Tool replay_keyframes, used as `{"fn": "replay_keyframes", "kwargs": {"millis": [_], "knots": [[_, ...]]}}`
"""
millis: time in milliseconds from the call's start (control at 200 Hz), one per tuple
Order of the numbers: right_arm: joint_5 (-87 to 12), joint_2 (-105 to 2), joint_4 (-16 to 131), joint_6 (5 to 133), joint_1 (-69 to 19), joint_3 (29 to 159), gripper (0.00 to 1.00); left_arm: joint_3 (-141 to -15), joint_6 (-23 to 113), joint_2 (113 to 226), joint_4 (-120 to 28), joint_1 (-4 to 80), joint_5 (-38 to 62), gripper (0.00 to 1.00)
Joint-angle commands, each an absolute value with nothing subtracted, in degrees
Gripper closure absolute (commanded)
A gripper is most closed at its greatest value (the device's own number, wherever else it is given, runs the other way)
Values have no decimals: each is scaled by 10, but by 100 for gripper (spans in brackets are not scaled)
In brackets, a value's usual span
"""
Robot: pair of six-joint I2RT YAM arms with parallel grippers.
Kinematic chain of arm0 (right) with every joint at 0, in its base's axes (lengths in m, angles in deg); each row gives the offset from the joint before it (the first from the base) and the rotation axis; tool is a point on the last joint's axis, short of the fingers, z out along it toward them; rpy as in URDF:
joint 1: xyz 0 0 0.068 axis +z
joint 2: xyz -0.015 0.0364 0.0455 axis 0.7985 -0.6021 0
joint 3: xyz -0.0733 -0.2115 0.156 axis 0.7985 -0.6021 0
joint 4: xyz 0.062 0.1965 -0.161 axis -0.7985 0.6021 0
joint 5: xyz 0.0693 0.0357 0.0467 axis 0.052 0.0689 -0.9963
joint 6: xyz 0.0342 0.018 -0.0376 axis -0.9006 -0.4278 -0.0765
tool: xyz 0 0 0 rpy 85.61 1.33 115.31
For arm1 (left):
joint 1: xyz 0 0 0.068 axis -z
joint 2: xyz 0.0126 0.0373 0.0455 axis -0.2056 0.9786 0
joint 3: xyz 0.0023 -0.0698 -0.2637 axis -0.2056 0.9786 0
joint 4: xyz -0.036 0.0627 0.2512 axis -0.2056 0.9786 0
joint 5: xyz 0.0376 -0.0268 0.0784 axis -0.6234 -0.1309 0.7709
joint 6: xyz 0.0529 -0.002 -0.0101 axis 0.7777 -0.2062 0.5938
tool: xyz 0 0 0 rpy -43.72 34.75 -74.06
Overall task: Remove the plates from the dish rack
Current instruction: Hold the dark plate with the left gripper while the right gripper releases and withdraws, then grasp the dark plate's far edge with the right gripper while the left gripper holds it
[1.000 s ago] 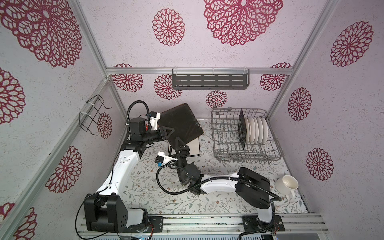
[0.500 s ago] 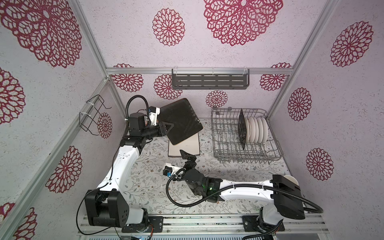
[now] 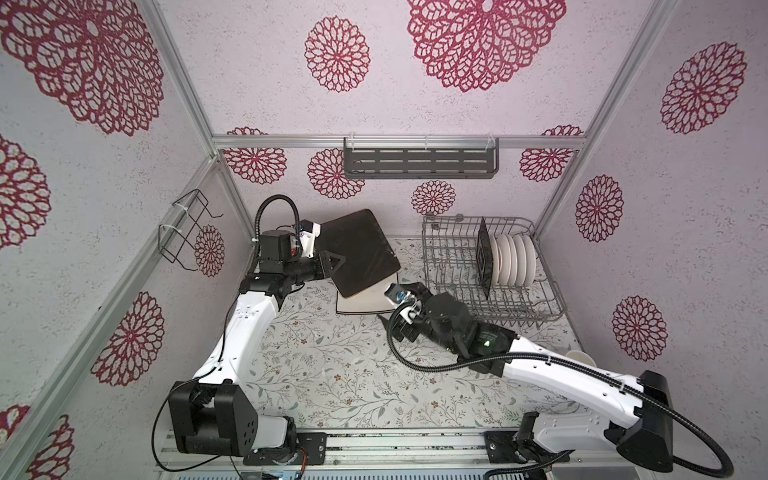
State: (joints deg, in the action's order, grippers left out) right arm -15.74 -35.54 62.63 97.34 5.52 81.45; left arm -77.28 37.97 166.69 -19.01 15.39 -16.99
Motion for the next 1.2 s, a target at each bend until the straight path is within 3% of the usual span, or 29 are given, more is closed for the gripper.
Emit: {"fn": "replay_keyframes", "kwargs": {"millis": [0, 220, 560, 795, 981, 1196], "knots": [[-286, -337, 689, 902, 9, 860, 13, -783, 401, 1619, -233, 152, -185, 100], [-440, -355, 672, 850, -95, 882, 15, -777, 418, 1596, -208, 152, -187, 100], [-655, -438, 490, 712, -227, 874, 17, -742, 399, 1581, -247, 153, -198, 100], [-704, -526, 474, 689, -251, 935, 21, -734, 402, 1565, -247, 154, -223, 100], [-751, -588, 400, 626, -269, 961, 30, -713, 410, 1551, -257, 157, -261, 100], [-783, -631, 359, 588, -271, 983, 30, -708, 417, 1553, -255, 159, -266, 100]]}}
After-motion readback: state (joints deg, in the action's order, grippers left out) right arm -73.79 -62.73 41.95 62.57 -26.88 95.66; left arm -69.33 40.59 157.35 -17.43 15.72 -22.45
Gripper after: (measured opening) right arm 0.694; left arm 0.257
